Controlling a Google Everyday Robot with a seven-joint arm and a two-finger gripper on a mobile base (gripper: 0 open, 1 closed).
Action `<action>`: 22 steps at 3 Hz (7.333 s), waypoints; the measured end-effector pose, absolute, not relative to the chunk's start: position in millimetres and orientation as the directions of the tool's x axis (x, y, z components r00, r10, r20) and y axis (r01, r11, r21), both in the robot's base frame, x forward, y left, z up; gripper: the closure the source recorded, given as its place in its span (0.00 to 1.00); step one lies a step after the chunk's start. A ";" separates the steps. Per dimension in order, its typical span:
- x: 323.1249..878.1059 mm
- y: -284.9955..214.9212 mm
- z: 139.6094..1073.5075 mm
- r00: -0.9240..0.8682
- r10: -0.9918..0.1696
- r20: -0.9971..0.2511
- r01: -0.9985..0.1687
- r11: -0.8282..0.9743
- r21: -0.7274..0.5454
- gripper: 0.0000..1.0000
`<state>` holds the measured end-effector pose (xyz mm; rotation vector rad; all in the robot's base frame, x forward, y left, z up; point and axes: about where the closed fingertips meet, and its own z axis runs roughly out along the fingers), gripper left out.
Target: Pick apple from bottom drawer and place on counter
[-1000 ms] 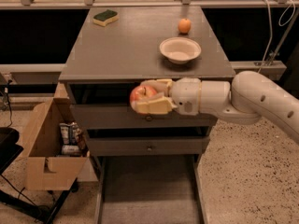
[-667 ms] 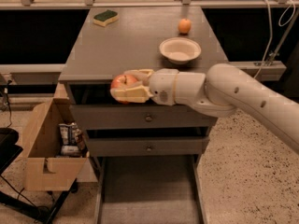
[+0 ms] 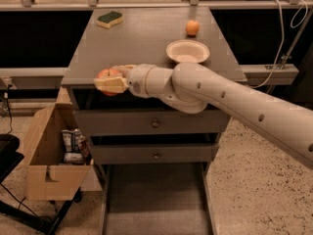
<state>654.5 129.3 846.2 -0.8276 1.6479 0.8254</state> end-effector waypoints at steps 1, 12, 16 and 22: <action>668.2 133.1 844.5 -0.195 -0.104 -0.975 -0.823 0.558 0.105 1.00; 777.4 209.3 859.9 -0.145 -0.018 -0.989 -0.762 0.640 0.099 0.51; 764.9 204.6 886.7 -0.128 -0.060 -0.990 -0.794 0.605 0.066 0.00; 658.1 -103.8 1110.0 0.020 0.065 -0.998 -0.831 0.556 0.020 0.00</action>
Offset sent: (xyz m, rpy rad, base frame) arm 0.0137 0.0037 -0.0017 -0.0018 -0.0042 -0.0459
